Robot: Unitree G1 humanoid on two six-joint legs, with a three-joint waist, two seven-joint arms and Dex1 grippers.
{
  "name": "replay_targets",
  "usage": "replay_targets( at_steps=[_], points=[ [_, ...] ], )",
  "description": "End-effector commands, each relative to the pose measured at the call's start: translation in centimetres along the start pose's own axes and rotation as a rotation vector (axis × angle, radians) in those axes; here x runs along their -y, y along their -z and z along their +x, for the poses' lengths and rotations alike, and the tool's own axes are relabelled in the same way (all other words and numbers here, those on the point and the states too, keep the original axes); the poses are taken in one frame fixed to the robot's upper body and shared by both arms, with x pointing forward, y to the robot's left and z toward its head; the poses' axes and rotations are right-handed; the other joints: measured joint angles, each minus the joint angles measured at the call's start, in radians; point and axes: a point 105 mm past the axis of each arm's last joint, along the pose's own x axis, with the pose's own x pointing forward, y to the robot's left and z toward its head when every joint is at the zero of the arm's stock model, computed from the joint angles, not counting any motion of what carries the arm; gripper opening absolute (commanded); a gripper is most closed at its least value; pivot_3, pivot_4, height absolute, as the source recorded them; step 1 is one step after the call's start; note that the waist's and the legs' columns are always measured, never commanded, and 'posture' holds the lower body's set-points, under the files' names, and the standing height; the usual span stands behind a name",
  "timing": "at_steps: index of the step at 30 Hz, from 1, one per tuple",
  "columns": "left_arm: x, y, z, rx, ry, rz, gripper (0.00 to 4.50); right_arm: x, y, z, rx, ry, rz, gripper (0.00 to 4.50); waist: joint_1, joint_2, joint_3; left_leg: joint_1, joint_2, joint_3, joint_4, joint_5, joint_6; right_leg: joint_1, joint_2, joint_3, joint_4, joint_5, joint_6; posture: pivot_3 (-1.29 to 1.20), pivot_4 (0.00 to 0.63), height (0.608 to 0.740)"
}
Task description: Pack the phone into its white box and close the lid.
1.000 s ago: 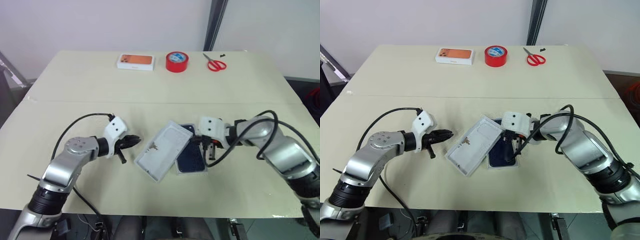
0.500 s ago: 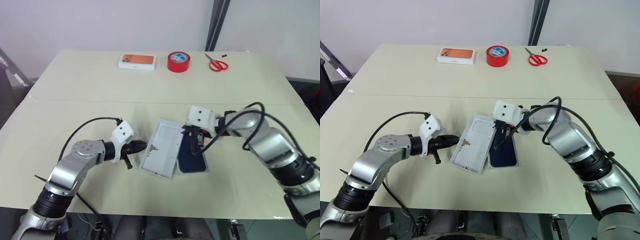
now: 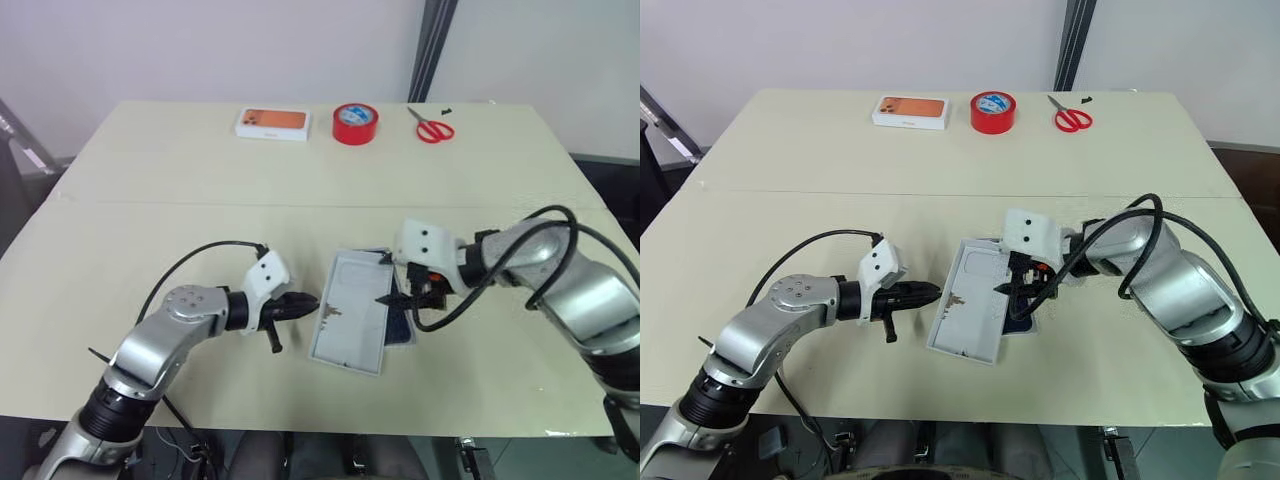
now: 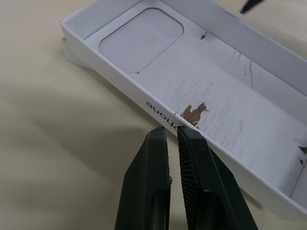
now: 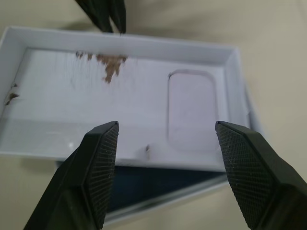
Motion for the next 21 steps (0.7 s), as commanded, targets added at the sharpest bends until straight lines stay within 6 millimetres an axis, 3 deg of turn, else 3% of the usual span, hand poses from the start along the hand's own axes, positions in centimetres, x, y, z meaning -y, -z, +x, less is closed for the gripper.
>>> replay_targets(
  at_steps=[1, 9, 15, 21],
  points=[
    [0.4, -0.9, -0.1, 0.025, 0.011, 0.03, 0.44, -0.1, -0.5, -0.9, 0.0, 0.034, -0.021, 3.36, -0.001, 0.0, 0.0, 0.0, 0.0, 0.0, 0.0, 0.0, 0.0, 0.0, 0.0, 0.0, 0.0, 0.0, 0.0, 0.0, 0.15, 0.74],
    [0.0, -0.8, -0.4, 0.024, -0.008, 0.034, 0.44, 0.2, 1.0, -1.1, -0.082, 0.098, 0.131, 3.36, 0.0, 0.0, 0.0, 0.0, 0.0, 0.0, 0.0, 0.0, 0.0, 0.0, 0.0, 0.0, 0.0, 0.0, 0.0, 0.0, 0.15, 0.74],
    [-0.1, -0.8, -0.4, 0.026, -0.014, 0.035, 0.44, 0.0, 1.2, -0.4, -0.043, 0.101, 0.417, 3.36, 0.0, 0.0, 0.0, 0.0, 0.0, 0.0, 0.0, 0.0, 0.0, 0.0, 0.0, 0.0, 0.0, 0.0, 0.0, 0.0, 0.15, 0.74],
    [0.0, -0.8, -0.4, 0.026, -0.012, 0.036, 0.44, 0.8, 0.9, -1.1, -0.027, 0.14, 0.492, 3.36, 0.0, 0.0, 0.0, 0.0, 0.0, 0.0, 0.0, 0.0, 0.0, 0.0, 0.0, 0.0, 0.0, 0.0, 0.0, 0.0, 0.15, 0.74]
  ],
)
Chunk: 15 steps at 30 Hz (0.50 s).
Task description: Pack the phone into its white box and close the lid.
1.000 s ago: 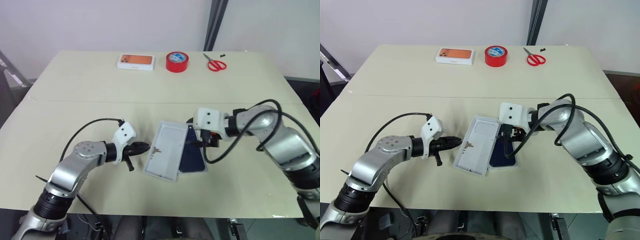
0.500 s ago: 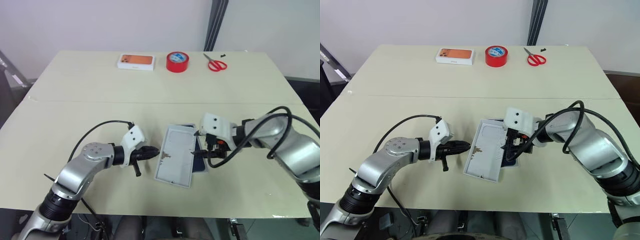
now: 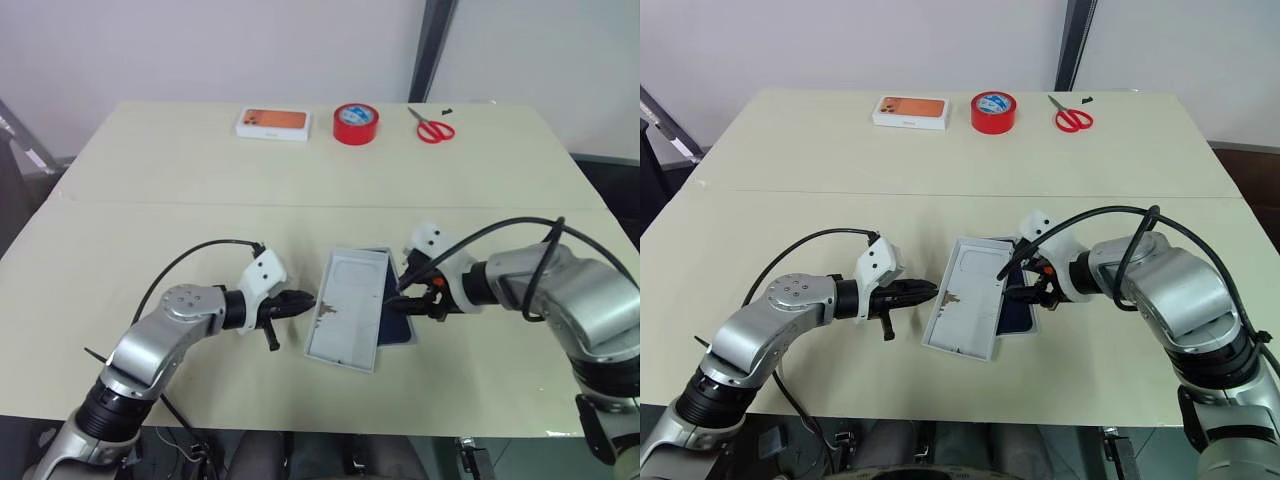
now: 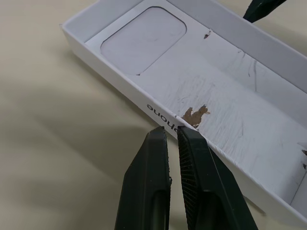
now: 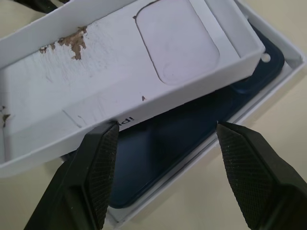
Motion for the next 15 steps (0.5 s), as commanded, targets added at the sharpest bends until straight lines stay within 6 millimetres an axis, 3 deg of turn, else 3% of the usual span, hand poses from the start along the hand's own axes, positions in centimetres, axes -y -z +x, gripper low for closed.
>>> replay_targets(
  at_steps=[1, 7, 15],
  points=[
    [0.5, -0.9, -0.1, 0.035, 0.014, 0.031, 0.44, 0.9, -1.6, -1.5, 0.076, 0.029, 0.031, 3.36, -0.002, 0.0, 0.0, 0.0, 0.0, 0.0, 0.0, 0.0, 0.0, 0.0, 0.0, 0.0, 0.0, 0.0, 0.0, 0.0, 0.15, 0.74],
    [0.7, -1.1, 0.0, 0.046, 0.027, 0.033, 0.44, 0.4, -2.5, -2.5, 0.139, -0.046, 0.064, 3.36, -0.001, 0.0, 0.0, 0.0, 0.0, 0.0, 0.0, 0.0, 0.0, 0.0, 0.0, 0.0, 0.0, 0.0, 0.0, 0.0, 0.15, 0.74],
    [1.7, -2.2, 0.9, 0.089, 0.075, 0.058, 0.44, -0.7, -1.2, -0.4, 0.105, -0.06, 0.11, 3.36, -0.001, 0.0, 0.0, 0.0, 0.0, 0.0, 0.0, 0.0, 0.0, 0.0, 0.0, 0.0, 0.0, 0.0, 0.0, 0.0, 0.15, 0.74]
  ],
)
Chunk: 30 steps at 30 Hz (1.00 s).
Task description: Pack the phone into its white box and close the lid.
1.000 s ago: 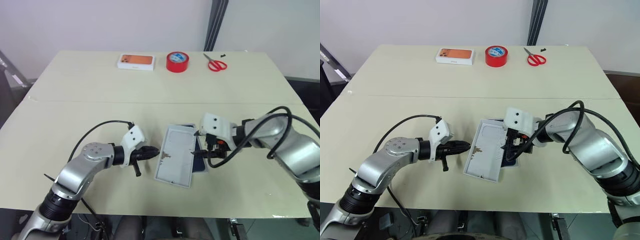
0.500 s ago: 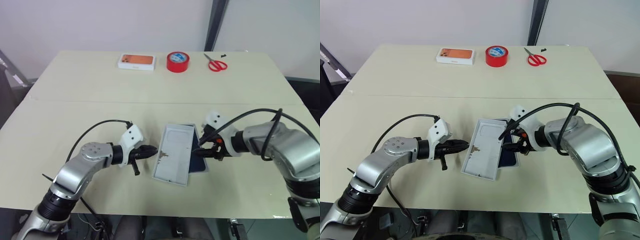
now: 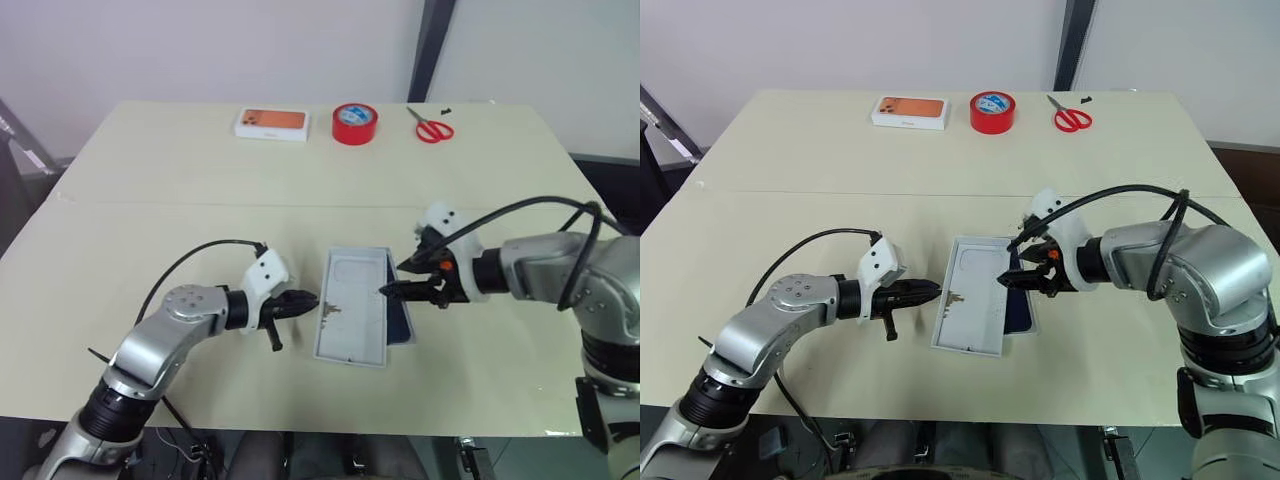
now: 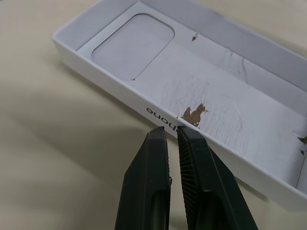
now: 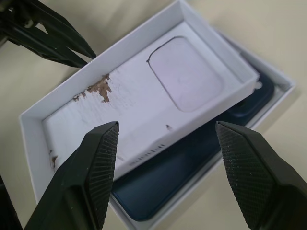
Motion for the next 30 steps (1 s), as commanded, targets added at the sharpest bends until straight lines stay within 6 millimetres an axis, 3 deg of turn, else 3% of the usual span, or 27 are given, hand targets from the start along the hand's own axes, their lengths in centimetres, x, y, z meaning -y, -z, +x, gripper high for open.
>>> replay_targets(
  at_steps=[1, 6, 7, 9, 14, 17, 24, 30],
  points=[
    [1.2, -1.8, 0.6, 0.059, 0.054, 0.064, 0.44, -0.2, 0.2, 0.3, 0.0, 0.022, 0.009, 3.36, 0.0, 0.0, 0.0, 0.0, 0.0, 0.0, 0.0, 0.0, 0.0, 0.0, 0.0, 0.0, 0.0, 0.0, 0.0, 0.0, 0.15, 0.74],
    [1.3, -1.9, 0.7, 0.063, 0.056, 0.06, 0.44, 0.6, 1.3, 0.5, -0.04, 0.101, 0.028, 3.36, -0.002, 0.0, 0.0, 0.0, 0.0, 0.0, 0.0, 0.0, 0.0, 0.0, 0.0, 0.0, 0.0, 0.0, 0.0, 0.0, 0.15, 0.74],
    [1.3, -1.9, 0.6, 0.061, 0.056, 0.06, 0.44, 0.7, 1.3, 0.5, -0.043, 0.111, 0.031, 3.12, -0.002, 0.0, 0.0, 0.0, 0.0, 0.0, 0.0, 0.0, 0.0, 0.0, 0.0, 0.0, 0.0, 0.0, 0.0, 0.0, 0.15, 0.74],
    [1.2, -1.7, 0.5, 0.056, 0.056, 0.06, 0.44, 0.8, 1.4, 0.4, -0.045, 0.12, 0.036, 2.62, -0.003, 0.0, 0.0, 0.0, 0.0, 0.0, 0.0, 0.0, 0.0, 0.0, 0.0, 0.0, 0.0, 0.0, 0.0, 0.0, 0.15, 0.74],
    [0.9, -1.7, 0.3, 0.055, 0.045, 0.059, 0.44, 1.0, 1.4, 0.3, -0.051, 0.134, 0.047, 0.14, -0.001, 0.0, 0.0, 0.0, 0.0, 0.0, 0.0, 0.0, 0.0, 0.0, 0.001, 0.0, 0.0, 0.0, 0.0, 0.0, 0.15, 0.74],
    [0.4, -1.8, 0.1, 0.065, 0.024, 0.051, 0.44, 1.6, 1.2, -0.1, -0.045, 0.157, 0.064, 0.06, -0.001, 0.0, 0.0, 0.0, 0.0, 0.0, 0.0, 0.0, 0.0, 0.0, 0.001, 0.0, 0.0, 0.0, 0.0, 0.0, 0.15, 0.74],
    [-0.6, -1.7, -0.7, 0.071, -0.022, 0.039, 0.44, 5.6, -0.1, -3.3, 0.006, 0.291, 0.183, 0.06, 0.0, 0.0, 0.0, 0.0, 0.0, 0.0, 0.0, 0.0, 0.0, 0.0, 0.001, 0.0, 0.0, 0.0, 0.0, 0.0, 0.15, 0.74],
    [-1.3, -1.7, -0.8, 0.074, -0.043, 0.038, 0.44, 10.0, 2.8, -6.4, -0.063, 0.516, 0.304, 0.06, 0.003, 0.0, 0.0, -0.001, 0.0, 0.0, 0.0, 0.0, 0.0, 0.0, 0.001, 0.0, -0.001, 0.0, 0.0, 0.0, 0.15, 0.74]
  ],
)
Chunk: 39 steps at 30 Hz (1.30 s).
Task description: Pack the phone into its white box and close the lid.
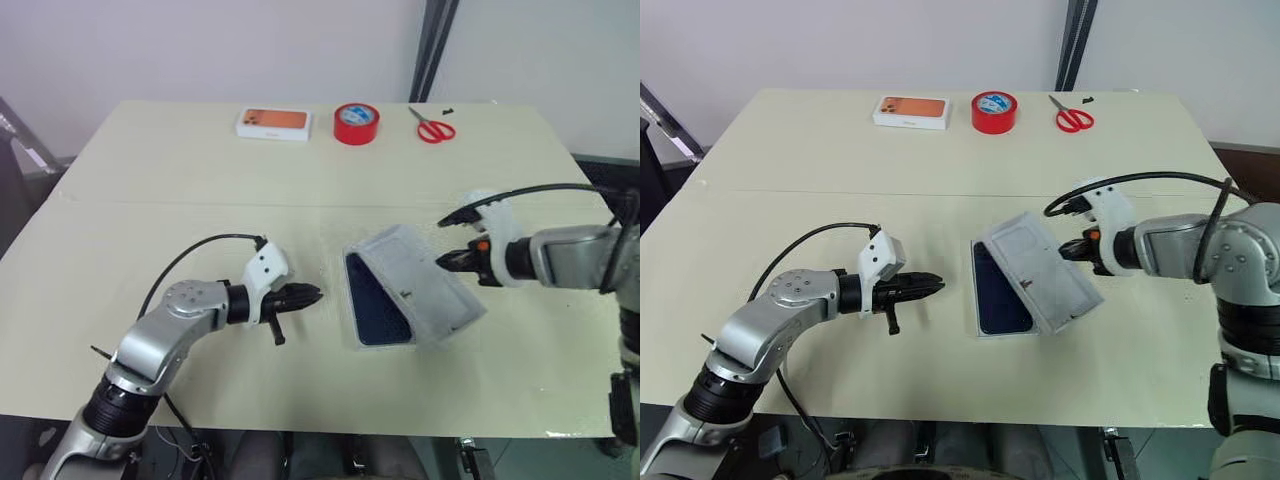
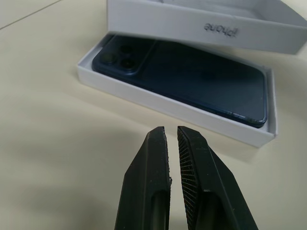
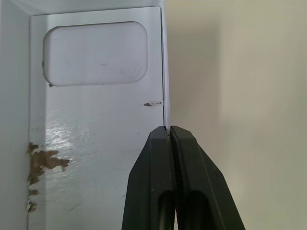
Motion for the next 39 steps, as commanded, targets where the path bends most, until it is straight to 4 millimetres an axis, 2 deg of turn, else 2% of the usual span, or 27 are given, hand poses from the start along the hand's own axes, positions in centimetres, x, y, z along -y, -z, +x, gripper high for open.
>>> replay_targets(
  at_steps=[1, 5, 9, 12, 17, 20, 22, 25, 28, 33, 39],
  points=[
    [-0.4, -1.0, -0.3, 0.038, -0.018, 0.033, 0.44, 3.3, 0.7, -1.0, 0.0, 0.14, 0.054, 0.06, 0.001, 0.0, 0.0, 0.0, 0.0, 0.0, 0.0, 0.0, 0.0, 0.0, 0.0, 0.0, 0.0, 0.0, 0.0, 0.0, 0.15, 0.74],
    [-0.3, -1.0, -0.1, 0.04, -0.015, 0.032, 0.44, 4.8, 1.7, -0.8, -0.022, 0.2, 0.084, 0.06, -0.004, 0.0, 0.0, 0.0, 0.0, 0.0, 0.0, 0.0, 0.0, 0.0, 0.0, 0.0, 0.0, 0.0, 0.0, 0.0, 0.15, 0.74],
    [-0.3, -1.0, 0.1, 0.04, -0.011, 0.033, 0.44, 4.2, 2.0, -0.3, -0.027, 0.176, 0.052, 0.06, -0.004, 0.001, 0.0, 0.001, 0.001, 0.0, 0.0, 0.0, 0.0, 0.0, 0.001, 0.001, 0.001, 0.0, 0.0, 0.0, 0.15, 0.74],
    [-0.3, -1.0, 0.1, 0.039, -0.011, 0.035, 0.44, 3.9, 1.6, -0.3, -0.011, 0.176, 0.004, 0.92, -0.002, 0.0, 0.0, 0.001, 0.001, 0.0, 0.0, 0.0, 0.0, 0.0, 0.001, 0.001, 0.001, 0.0, 0.0, 0.0, 0.15, 0.74],
    [-0.5, -0.9, 0.0, 0.035, -0.014, 0.036, 0.44, 4.4, -0.5, -1.9, 0.041, 0.261, -0.151, 3.35, -0.001, 0.001, 0.0, 0.0, 0.0, 0.0, 0.0, 0.0, 0.0, 0.0, 0.001, 0.0, 0.0, 0.0, 0.0, 0.0, 0.15, 0.74],
    [-0.5, -0.7, -0.1, 0.031, -0.016, 0.038, 0.44, 1.5, -2.7, -2.8, 0.112, 0.094, -0.161, 3.35, -0.007, 0.001, 0.0, 0.001, 0.0, 0.0, 0.0, 0.0, 0.0, 0.0, 0.001, 0.001, 0.0, 0.0, 0.0, 0.0, 0.15, 0.74],
    [-0.5, -1.0, -0.1, 0.046, -0.013, 0.049, 0.44, -0.4, -2.7, -2.5, 0.103, 0.001, -0.158, 3.35, -0.006, 0.001, 0.0, 0.002, 0.001, 0.0, 0.0, 0.0, 0.0, 0.0, 0.002, 0.001, 0.001, 0.0, 0.0, 0.0, 0.15, 0.74],
    [-0.1, -1.6, 0.1, 0.073, 0.012, 0.095, 0.44, -2.3, -1.3, -1.4, 0.069, -0.105, -0.131, 3.35, 0.001, 0.0, 0.0, 0.001, 0.002, -0.001, -0.001, 0.0, 0.0, 0.001, 0.002, 0.0, 0.0, 0.0, 0.0, 0.0, 0.15, 0.74],
    [0.5, -1.8, 0.2, 0.076, 0.05, 0.143, 0.44, -2.8, 0.1, -0.9, 0.03, -0.123, -0.126, 3.35, 0.011, 0.0, 0.0, -0.001, 0.001, 0.0, 0.0, 0.0, 0.0, -0.001, 0.0, 0.0, -0.001, 0.0, 0.0, 0.0, 0.15, 0.74],
    [1.6, -1.8, 0.1, 0.079, 0.122, 0.18, 0.44, -2.7, 1.3, -0.2, 0.0, -0.105, -0.096, 3.35, 0.015, 0.0, 0.0, -0.002, 0.0, 0.0, 0.0, 0.0, 0.0, -0.001, 0.0, 0.0, -0.002, 0.0, 0.0, 0.0, 0.15, 0.74],
    [1.6, -1.8, 0.2, 0.078, 0.127, 0.197, 0.44, -2.6, 3.1, 0.9, -0.038, -0.074, -0.039, 3.35, 0.014, 0.0, 0.0, -0.002, 0.0, 0.0, 0.0, 0.0, 0.0, -0.001, 0.0, 0.0, -0.002, 0.0, 0.0, 0.0, 0.15, 0.74]
  ],
)
